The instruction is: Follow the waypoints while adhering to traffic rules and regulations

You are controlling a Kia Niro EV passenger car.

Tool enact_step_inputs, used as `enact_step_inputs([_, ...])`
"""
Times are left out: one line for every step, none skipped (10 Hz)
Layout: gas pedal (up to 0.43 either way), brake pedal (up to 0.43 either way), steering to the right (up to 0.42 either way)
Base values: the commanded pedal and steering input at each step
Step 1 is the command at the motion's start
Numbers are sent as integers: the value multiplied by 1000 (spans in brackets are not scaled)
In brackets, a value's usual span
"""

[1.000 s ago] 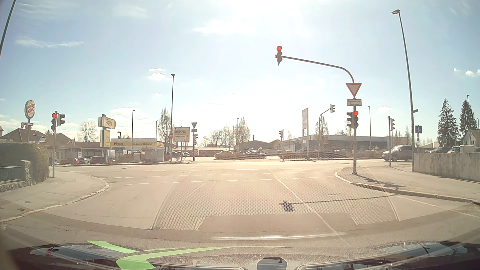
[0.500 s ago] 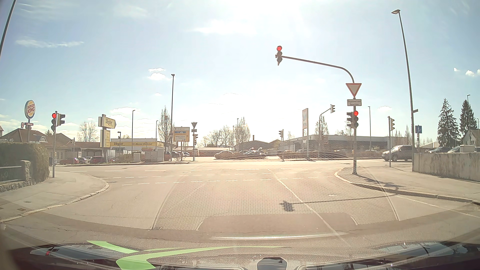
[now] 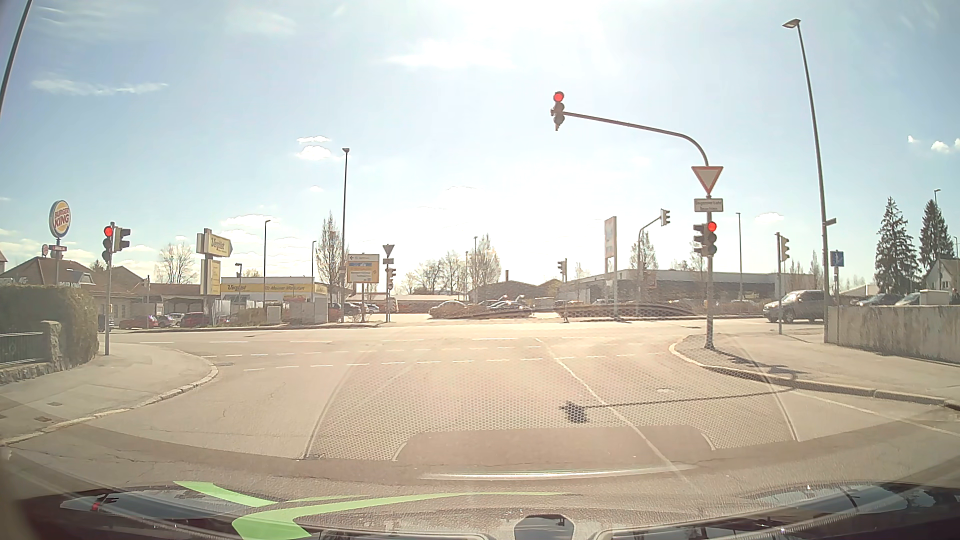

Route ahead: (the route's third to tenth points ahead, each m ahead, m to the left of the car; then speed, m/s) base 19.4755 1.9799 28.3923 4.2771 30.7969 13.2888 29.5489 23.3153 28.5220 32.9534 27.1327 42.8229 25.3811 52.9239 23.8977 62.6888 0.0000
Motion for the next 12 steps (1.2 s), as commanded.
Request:
enact_step_inputs([0,329,0])
enact_step_inputs([0,329,0])
enact_step_inputs([0,335,0])
enact_step_inputs([0,335,0])
enact_step_inputs([0,335,0])
enact_step_inputs([0,335,0])
enact_step_inputs([0,329,0])
enact_step_inputs([0,335,0])
enact_step_inputs([0,329,0])
enact_step_inputs([0,329,0])
enact_step_inputs([0,335,0])
enact_step_inputs([0,329,0])
